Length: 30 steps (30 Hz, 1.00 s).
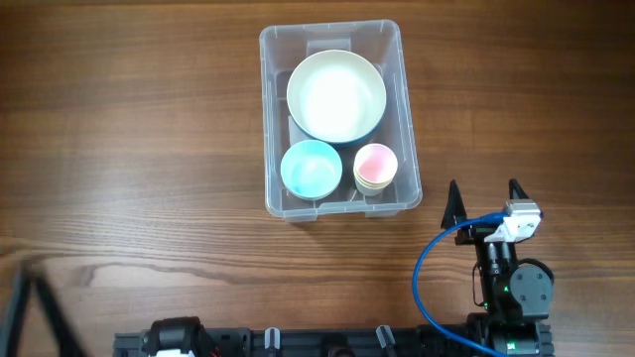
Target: Pack container
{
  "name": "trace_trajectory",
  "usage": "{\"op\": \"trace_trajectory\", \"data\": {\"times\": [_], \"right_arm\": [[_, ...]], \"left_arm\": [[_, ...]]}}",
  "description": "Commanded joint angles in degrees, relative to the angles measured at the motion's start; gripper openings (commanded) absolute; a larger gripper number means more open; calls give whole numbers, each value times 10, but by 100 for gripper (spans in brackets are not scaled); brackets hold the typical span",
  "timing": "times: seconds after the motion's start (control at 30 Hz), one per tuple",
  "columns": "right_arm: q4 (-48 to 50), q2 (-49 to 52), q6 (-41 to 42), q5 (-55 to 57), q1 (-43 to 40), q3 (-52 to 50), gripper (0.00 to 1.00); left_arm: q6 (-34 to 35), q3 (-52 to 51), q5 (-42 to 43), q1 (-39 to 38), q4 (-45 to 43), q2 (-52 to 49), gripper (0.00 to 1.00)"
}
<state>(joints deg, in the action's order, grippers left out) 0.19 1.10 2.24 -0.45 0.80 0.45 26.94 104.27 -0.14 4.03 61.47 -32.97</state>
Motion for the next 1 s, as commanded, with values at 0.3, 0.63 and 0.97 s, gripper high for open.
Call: {"op": "trace_trajectory", "data": {"times": [0.3, 0.63, 0.97], "right_arm": [[1, -5, -6, -10, -2, -2, 100], [1, -5, -6, -10, -2, -2, 100], [1, -5, -6, -10, -2, -2, 100]], "left_arm": [[6, -15, -14, -2, 250, 150, 100], [5, -90, -37, -1, 285, 237, 100], [5, -234, -36, -1, 249, 326, 100]]}}
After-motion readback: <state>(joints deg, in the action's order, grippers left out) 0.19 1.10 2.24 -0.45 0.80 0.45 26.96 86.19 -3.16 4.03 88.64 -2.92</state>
